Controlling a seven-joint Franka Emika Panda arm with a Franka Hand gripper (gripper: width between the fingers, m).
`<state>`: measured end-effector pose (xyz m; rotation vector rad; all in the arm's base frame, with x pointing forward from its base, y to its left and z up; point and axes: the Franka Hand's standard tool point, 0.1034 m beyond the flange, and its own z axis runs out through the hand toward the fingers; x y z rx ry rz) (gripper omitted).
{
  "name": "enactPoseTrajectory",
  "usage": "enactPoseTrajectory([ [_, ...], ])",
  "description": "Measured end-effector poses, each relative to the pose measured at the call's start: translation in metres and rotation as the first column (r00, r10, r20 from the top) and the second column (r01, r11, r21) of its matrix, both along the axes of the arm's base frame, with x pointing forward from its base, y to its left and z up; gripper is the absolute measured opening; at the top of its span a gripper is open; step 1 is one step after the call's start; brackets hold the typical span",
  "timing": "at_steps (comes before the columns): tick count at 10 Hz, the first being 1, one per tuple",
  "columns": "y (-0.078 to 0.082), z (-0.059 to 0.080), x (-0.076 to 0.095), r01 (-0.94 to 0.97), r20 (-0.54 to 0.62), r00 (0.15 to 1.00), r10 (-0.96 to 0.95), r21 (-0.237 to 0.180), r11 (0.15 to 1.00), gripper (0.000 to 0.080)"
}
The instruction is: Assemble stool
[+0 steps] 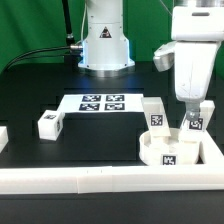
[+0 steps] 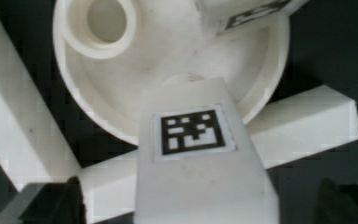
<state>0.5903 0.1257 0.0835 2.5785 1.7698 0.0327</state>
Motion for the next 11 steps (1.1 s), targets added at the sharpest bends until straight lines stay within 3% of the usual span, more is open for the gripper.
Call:
enactPoseTrajectory([
  [1,-0.0002,-0.0003,-0.0001,0.0,-0.001,1.0,0.0,0.0,1.0,0.0649],
  [2,-0.0005,-0.0004,-0.0001,0.001,-0.001,1.0,-0.001,0.0,1.0,0.049],
  [3,-0.0008,-0.0004,-0.0001,0.002,-0.001,1.0,-0.002,0.0,1.0,0.049],
  [4,-0.001,-0.0004,0.0,0.01,-0.001,1.0,-0.01,0.0,1.0,0.0352],
  [6,-0.0012,-0.0004,0.0,0.04,-0.001,0.999,-0.04,0.001,0.999,0.0335],
  [8,-0.0008,-0.0004,-0.0001,0.189,-0.002,0.982,-0.189,0.006,0.982,0.0335],
  [11,-0.0011,-0.0014,-0.0021,0.49,-0.026,0.872,-0.49,0.026,0.871,0.0335],
])
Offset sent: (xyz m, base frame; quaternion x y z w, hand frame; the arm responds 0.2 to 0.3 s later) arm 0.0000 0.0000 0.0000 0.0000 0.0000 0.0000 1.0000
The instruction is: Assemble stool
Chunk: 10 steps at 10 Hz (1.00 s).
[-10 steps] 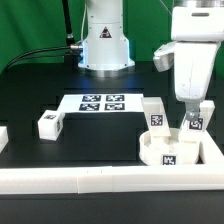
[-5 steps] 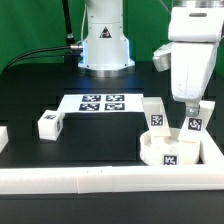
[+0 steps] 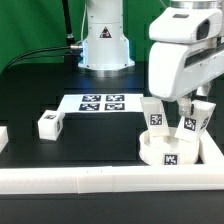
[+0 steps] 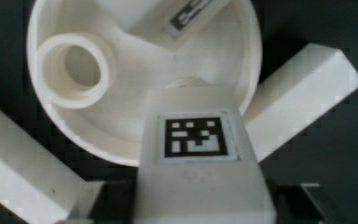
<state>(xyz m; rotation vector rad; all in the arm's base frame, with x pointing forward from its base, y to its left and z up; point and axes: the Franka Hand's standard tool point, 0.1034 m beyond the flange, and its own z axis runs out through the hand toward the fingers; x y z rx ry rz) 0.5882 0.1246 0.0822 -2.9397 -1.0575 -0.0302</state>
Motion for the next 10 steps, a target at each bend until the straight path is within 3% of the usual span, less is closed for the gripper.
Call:
enactPoseTrajectory([
  [2,0.0001,-0.0004,0.0002,0.214,0.008,0.977,-0.214,0.01,0.977,0.0337],
  [5,-0.0011,-0.0011,-0.0022,0.557,0.014,0.83,-0.557,0.028,0.83,0.0337],
  [10,-0.0026,-0.0014,-0.0019,0.762,-0.004,0.648,-0.762,0.035,0.647,0.0337],
])
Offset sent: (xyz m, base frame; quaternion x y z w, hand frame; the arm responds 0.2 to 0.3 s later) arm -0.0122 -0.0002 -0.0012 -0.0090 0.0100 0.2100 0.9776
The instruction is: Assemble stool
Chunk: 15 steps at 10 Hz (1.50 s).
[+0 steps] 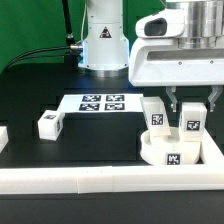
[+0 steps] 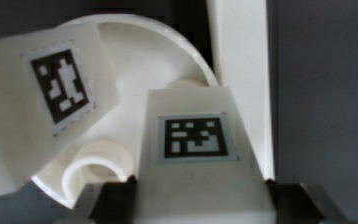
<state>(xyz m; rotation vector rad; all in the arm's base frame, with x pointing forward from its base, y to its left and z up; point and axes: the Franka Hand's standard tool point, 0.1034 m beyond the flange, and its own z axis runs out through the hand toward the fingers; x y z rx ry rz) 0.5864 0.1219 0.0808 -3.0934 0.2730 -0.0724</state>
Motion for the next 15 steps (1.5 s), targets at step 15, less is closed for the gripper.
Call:
enactPoseTrajectory([
  [15,-0.0018,-0.0023,-0.0016,0.985,-0.193,0.166,-0.967,0.086,0.152,0.0337],
])
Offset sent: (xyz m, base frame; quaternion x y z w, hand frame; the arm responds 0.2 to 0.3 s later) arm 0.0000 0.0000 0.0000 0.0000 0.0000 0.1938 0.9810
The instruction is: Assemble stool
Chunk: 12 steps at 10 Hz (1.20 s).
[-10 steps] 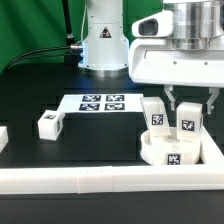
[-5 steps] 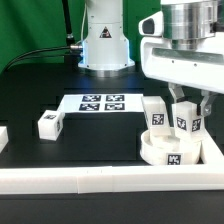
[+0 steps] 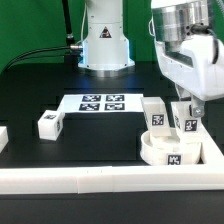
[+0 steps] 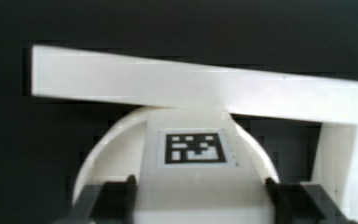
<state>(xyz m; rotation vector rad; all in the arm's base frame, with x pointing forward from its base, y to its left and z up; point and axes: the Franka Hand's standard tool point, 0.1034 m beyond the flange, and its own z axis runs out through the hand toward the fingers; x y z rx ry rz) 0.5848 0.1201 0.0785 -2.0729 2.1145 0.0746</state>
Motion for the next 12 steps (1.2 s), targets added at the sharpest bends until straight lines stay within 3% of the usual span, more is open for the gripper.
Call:
enactPoseTrajectory([
  [4,-0.002,0.0,0.0,0.223,-0.04,0.974,-0.221,0.054,0.973,0.0337],
  [5,-0.001,0.0,0.0,0.22,-0.04,0.975,-0.218,0.055,0.974,0.0422],
  [6,-0.001,-0.001,0.0,0.214,-0.039,0.977,-0.212,0.055,0.975,0.0593],
  [7,0.0,0.0,0.0,0.213,-0.038,0.977,-0.211,0.056,0.975,0.0593],
  [8,0.003,0.008,0.002,0.211,-0.029,0.977,-0.21,0.065,0.975,0.0637],
  [10,0.009,0.028,0.007,0.166,0.006,0.986,-0.167,0.081,0.983,0.0637],
  [12,0.008,0.025,0.006,-0.014,0.045,0.999,0.012,0.056,0.998,0.0649],
])
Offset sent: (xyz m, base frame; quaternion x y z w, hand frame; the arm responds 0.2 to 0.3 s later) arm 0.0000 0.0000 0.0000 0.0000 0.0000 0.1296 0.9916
